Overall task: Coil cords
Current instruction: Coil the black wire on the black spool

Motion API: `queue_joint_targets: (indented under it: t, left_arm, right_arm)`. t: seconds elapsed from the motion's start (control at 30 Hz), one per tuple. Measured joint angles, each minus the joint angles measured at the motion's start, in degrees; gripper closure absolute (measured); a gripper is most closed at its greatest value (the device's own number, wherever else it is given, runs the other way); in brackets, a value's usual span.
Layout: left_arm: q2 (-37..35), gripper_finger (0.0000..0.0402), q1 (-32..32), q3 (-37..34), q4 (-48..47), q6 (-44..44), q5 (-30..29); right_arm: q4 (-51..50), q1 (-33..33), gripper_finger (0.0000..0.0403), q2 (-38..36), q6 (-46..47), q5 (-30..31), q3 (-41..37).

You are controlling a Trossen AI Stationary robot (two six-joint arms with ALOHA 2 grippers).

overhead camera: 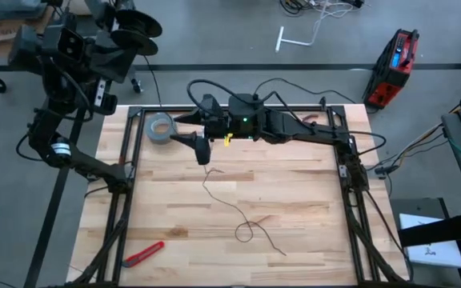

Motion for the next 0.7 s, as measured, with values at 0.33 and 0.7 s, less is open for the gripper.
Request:
queue_joint_targets:
  t: [0.33,0.7]
  left_arm:
    - [0.42,0.0401,0.00,0.00,0.73,0.06,0.00]
    - [1.19,0.0401,0.00,0.00,1.26,-0.44,-0.02]
  right_arm:
    - [3.36,-0.61,0.0216,0.51,-2.56,0.56,-0.04]
    - [-0.46,-1.40,0.0277,1.99,-1.85,-2.99,-0.15]
